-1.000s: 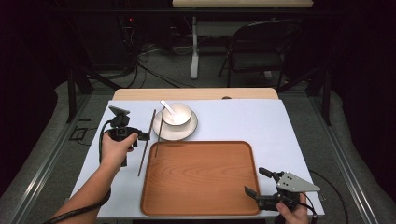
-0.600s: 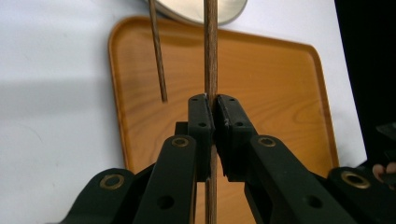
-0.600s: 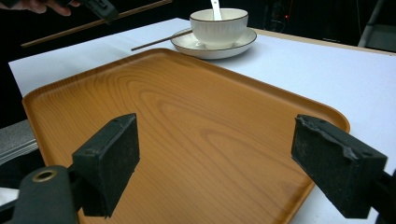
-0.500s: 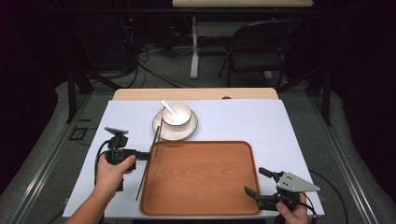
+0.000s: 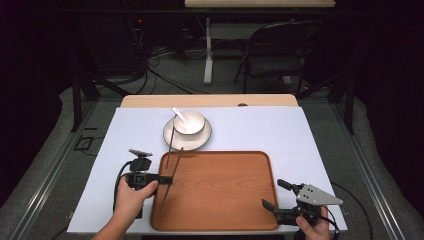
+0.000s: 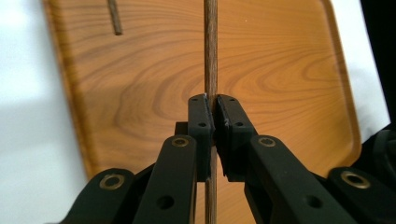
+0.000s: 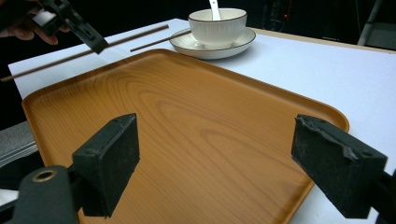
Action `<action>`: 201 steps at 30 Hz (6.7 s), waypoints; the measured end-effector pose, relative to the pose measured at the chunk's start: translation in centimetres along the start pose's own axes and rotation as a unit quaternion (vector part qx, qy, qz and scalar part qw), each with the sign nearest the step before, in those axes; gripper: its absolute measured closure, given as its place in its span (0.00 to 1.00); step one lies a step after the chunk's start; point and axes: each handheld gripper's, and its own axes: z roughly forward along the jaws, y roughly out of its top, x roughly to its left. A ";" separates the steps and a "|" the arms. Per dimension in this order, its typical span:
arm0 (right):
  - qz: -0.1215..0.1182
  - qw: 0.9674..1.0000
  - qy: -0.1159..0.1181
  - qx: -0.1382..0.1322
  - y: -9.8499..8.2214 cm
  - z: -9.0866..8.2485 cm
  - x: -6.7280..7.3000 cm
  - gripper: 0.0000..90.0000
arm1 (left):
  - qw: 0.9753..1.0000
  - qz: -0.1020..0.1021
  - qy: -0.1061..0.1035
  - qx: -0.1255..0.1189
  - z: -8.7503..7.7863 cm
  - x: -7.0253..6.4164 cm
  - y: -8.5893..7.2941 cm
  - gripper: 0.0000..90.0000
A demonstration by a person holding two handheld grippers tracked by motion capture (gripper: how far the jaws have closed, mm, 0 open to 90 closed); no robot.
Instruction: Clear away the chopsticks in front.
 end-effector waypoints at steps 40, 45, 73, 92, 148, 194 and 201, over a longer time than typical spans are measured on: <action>-0.002 1.000 0.001 -0.003 0.0 -0.1 0.0 0.17 | 0.998 -0.017 0.055 0.034 4.5 0.3 0.1 0.92; -0.003 1.000 0.001 -0.004 0.0 -0.1 0.0 0.17 | 0.998 -0.016 0.053 0.031 4.5 0.4 0.0 0.93; -0.002 1.000 0.001 -0.002 0.0 0.0 0.0 0.17 | 0.995 0.038 0.042 -0.082 -0.7 0.4 3.5 0.63; 0.000 1.000 0.002 0.000 0.0 0.0 0.0 0.17 | 0.976 0.106 0.114 -0.150 -0.6 2.7 7.6 0.48; -0.005 1.000 0.005 -0.004 0.0 -0.1 0.0 0.17 | 0.992 0.008 0.077 -0.100 4.9 6.0 13.9 0.83; -0.003 1.000 0.004 -0.002 0.0 -0.1 0.0 0.17 | 0.994 -0.064 0.042 -0.079 -0.6 5.9 11.6 0.94; -0.002 1.000 0.004 0.000 0.0 0.0 0.0 0.17 | 0.995 -0.051 0.030 -0.085 -2.7 4.8 9.2 0.94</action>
